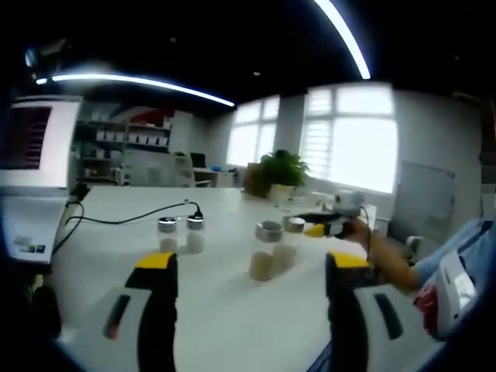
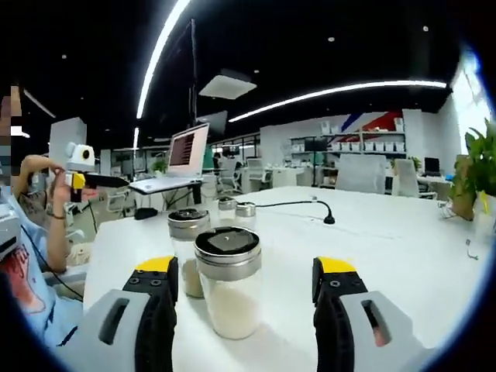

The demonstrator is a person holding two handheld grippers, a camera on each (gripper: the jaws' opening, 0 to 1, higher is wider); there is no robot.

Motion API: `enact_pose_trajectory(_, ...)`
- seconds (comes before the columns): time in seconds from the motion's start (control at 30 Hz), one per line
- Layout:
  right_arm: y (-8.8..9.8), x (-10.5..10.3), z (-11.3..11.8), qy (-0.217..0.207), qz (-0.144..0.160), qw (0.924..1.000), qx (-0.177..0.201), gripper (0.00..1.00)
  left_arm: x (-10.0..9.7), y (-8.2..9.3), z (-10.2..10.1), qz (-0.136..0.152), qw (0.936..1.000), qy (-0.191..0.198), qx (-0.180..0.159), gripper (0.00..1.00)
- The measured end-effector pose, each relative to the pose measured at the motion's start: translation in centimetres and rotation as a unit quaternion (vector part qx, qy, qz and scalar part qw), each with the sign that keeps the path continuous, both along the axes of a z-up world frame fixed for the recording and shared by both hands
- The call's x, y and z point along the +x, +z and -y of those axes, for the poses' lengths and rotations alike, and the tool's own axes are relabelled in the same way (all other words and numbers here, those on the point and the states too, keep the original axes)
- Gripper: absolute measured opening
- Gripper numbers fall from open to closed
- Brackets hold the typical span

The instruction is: Rotate the seasoning bottle until the label or dispensing opening points toward the visible target arrow and the bottle remains upright within the marked orientation range

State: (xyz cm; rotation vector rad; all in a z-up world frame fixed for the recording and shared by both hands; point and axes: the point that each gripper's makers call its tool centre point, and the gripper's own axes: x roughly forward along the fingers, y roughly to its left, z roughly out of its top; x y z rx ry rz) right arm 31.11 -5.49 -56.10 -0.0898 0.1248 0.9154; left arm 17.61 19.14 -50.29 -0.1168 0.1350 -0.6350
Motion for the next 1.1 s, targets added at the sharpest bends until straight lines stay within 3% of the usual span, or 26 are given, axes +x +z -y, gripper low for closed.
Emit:
enact_pose_trajectory(0.07,0.3,-0.8,-0.3,-0.007,0.001,1.0,0.004,0.74,0.0,-0.1,0.1,-0.002,1.0,0.0,0.0,0.82)
enact_pose_trajectory(0.23,2.0,-1.6,-0.4,-0.055,0.004,0.9961,0.069,0.73,0.0,-0.1,0.4,-0.003,0.9999,-0.009,-0.008,0.83)
enact_pose_trajectory(0.3,2.4,-1.5,0.0,-0.093,0.031,0.9936,0.057,0.71,-0.1,0.0,0.4,-0.002,0.9999,-0.01,-0.007,0.83)
enact_pose_trajectory(0.4,2.3,-1.6,-0.1,-0.124,0.023,0.9905,0.055,0.71,0.0,-0.1,0.2,-0.002,1.0,-0.007,-0.003,0.82)
enact_pose_trajectory(0.67,2.1,-0.5,0.8,-0.231,0.038,0.9684,0.086,0.7,0.0,-0.2,0.2,-0.005,0.9999,-0.011,-0.008,0.82)
enact_pose_trajectory(0.83,1.7,0.1,0.2,-0.258,0.045,0.9614,0.083,0.7,-0.1,0.0,-0.1,0.001,0.9999,-0.01,-0.009,0.83)
enact_pose_trajectory(1.1,2.3,0.4,0.8,-0.313,0.055,0.9422,0.105,0.67,0.0,-0.5,-0.1,-0.002,0.9999,-0.01,0.009,0.85)
